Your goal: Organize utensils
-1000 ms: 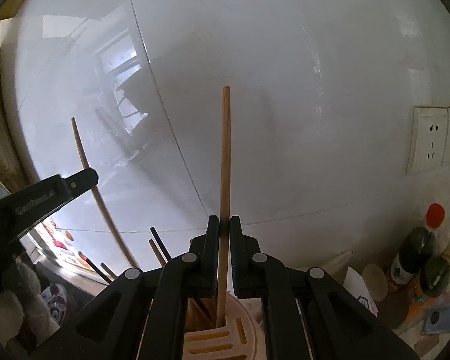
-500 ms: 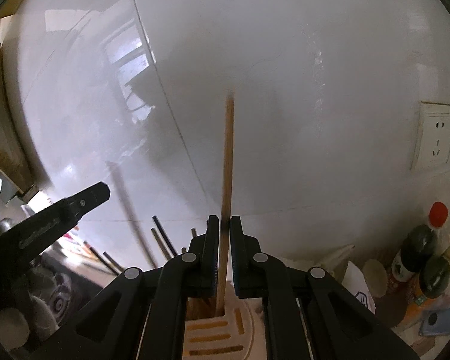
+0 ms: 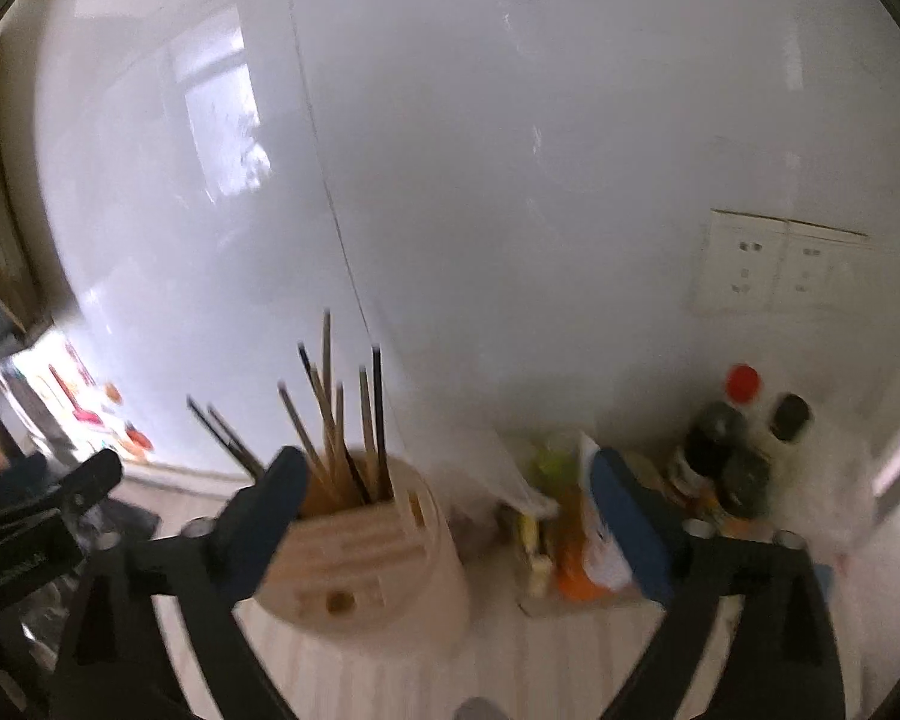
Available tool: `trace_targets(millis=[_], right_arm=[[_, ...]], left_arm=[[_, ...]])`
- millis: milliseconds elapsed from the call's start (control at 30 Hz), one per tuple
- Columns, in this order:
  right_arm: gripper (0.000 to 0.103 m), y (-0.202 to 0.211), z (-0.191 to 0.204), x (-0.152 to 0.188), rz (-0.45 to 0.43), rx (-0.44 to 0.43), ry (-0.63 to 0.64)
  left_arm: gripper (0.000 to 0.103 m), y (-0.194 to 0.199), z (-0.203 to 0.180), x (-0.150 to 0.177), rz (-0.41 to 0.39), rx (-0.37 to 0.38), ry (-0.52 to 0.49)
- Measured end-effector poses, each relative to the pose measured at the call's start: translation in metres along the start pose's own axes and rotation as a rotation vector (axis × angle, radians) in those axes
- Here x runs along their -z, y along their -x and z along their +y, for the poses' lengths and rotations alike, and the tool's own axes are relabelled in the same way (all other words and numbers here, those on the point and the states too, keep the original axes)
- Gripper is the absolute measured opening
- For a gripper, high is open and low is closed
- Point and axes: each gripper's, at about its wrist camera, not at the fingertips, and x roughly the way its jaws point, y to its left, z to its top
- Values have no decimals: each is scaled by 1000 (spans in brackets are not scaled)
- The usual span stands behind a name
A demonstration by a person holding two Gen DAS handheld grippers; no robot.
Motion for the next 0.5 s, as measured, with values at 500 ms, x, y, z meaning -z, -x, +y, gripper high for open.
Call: trace_targets(millis=[500], right_arm=[[103, 131, 6, 44, -53, 133, -18]], left_arm=[[103, 116, -27, 36, -61, 26, -81]])
